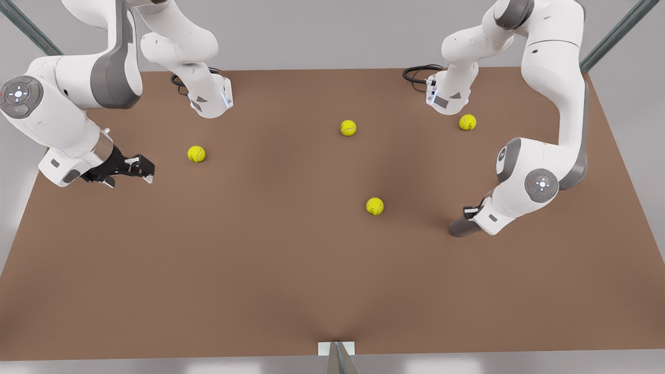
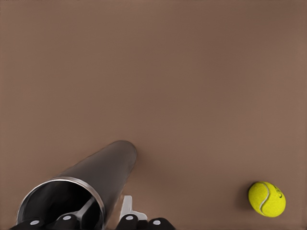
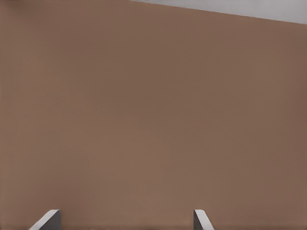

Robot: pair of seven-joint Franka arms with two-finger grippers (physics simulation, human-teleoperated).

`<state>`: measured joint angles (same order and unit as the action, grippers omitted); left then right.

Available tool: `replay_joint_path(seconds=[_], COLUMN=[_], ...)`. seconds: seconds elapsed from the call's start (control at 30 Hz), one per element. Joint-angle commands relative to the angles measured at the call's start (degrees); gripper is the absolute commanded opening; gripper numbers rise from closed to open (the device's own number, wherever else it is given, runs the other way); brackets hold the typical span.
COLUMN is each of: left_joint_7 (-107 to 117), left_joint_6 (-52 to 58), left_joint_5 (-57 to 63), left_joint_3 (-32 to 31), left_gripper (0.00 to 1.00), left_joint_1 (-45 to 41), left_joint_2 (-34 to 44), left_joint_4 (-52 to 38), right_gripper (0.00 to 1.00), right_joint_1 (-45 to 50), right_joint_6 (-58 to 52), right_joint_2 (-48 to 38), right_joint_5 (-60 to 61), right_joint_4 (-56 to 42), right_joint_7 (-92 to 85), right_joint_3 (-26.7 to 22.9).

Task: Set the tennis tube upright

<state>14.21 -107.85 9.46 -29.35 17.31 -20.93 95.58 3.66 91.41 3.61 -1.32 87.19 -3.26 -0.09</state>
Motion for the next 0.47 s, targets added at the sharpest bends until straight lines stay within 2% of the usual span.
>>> replay_joint_path(seconds=[0.0, 0.1, 0.23, 0.3, 0.43], left_joint_7=[0.0, 0.3, 2.3, 3.6, 2.9], left_joint_6=[0.4, 3.1, 18.9, 21.6, 26.1], left_joint_5=[-0.1, -0.1, -0.8, -0.9, -0.9], left_joint_3=[0.0, 0.0, -1.7, -3.8, -4.1], left_gripper=[1.00, 1.00, 1.00, 1.00, 1.00], left_joint_1=[-0.1, 0.1, 0.3, 0.7, 1.1], left_joint_2=[0.0, 0.6, 3.1, 5.5, 8.9], left_joint_4=[-0.2, -1.5, -11.0, -11.0, -11.0], right_gripper=[1.00, 1.00, 1.00, 1.00, 1.00], right_joint_1=[0.0, 0.0, 0.0, 0.0, 0.0], right_joint_6=[0.0, 0.1, 0.0, 0.0, 0.0], right_joint_2=[0.0, 0.0, -0.1, 0.0, 0.0], right_joint_5=[0.0, 0.0, 0.0, 0.0, 0.0], right_joint_4=[0.0, 0.0, 0.0, 0.0, 0.0], right_joint_7=[-0.1, -0.1, -0.1, -0.1, -0.1], right_joint_3=[0.0, 0.0, 0.0, 0.0, 0.0])
